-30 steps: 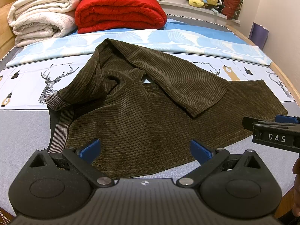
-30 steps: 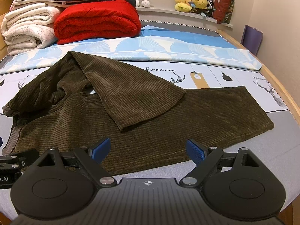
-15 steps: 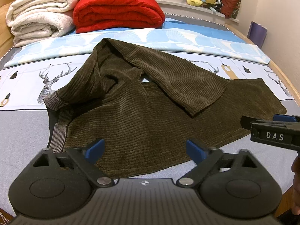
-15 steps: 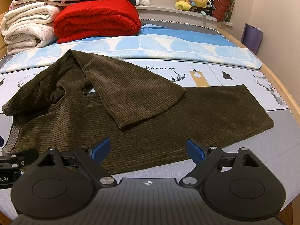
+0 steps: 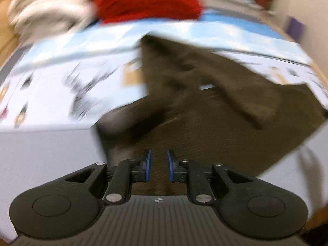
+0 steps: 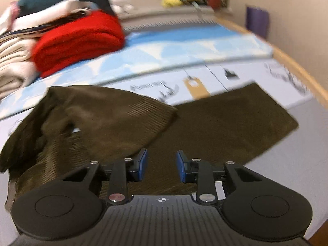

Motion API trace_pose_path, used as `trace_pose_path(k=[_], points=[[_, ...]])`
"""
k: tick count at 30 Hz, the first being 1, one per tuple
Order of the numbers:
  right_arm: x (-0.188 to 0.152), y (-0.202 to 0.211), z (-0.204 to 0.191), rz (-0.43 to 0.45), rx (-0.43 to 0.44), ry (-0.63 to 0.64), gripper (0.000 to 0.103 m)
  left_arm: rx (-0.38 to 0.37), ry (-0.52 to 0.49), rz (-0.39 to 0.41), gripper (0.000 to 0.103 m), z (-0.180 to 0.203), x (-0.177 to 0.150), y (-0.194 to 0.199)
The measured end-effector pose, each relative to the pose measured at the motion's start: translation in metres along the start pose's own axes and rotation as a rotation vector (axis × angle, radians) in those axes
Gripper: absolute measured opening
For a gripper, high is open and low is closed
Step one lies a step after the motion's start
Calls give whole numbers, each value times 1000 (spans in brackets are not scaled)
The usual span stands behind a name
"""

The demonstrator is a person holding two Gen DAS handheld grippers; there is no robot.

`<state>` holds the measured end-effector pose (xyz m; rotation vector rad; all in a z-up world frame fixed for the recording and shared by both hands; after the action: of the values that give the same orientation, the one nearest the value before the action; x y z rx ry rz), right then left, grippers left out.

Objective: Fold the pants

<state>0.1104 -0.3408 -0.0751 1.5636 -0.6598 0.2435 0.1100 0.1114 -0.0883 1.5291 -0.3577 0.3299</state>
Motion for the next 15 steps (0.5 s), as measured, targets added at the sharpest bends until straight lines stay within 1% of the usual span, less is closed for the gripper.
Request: trace_pose_path(k=[1,2,3,4,5,7,8,9,11,12,14,15], points=[[2,-13,9,-44,-3,-26,32,11,60,-80,18,-18,-2,-13],[-1,-25,16,-107,-15,-55,32,-1,125,-103,18,-34,-1,-19],[-2,-38,23,-156,-19,-93,33,-22,168,-96,18,-46,1,-22],[-3,-51,32,-199,-25,-132,33,-36,189,-95,20,-54,2,-25],[-3,-61,39,-218,-36,-160,33,-38,197,-114,22,-61,2,-31],[-7,-79,53,-273,-80,-218,33,-25,200,-166,23,-70,2,-45],[-9,-87,58,-298,-102,-244,34,-16,201,-180,25,-74,2,-51],[-13,-93,61,-325,-127,-269,36,-14,204,-186,29,-77,3,-56],[-19,-104,64,-364,-164,-318,50,-29,218,-192,45,-84,4,-64],[-19,-110,66,-368,-163,-340,52,-30,223,-198,48,-87,6,-68],[-21,-120,63,-390,-155,-366,53,-21,231,-212,58,-89,7,-77],[-20,-126,61,-393,-148,-371,53,-25,234,-223,59,-89,7,-81]])
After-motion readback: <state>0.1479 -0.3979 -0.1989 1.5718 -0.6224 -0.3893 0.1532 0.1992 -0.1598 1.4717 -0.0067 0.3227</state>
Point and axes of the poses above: each gripper's, at about its wrist camera, not at the fingertips, and y roughly against the way its jaws point, z to its right, x to its top, the point moved 4 cm from there along -y, roughly the way its jaws point, and after that the axes turned 5 degrees about -z, right-handed, at the moved point
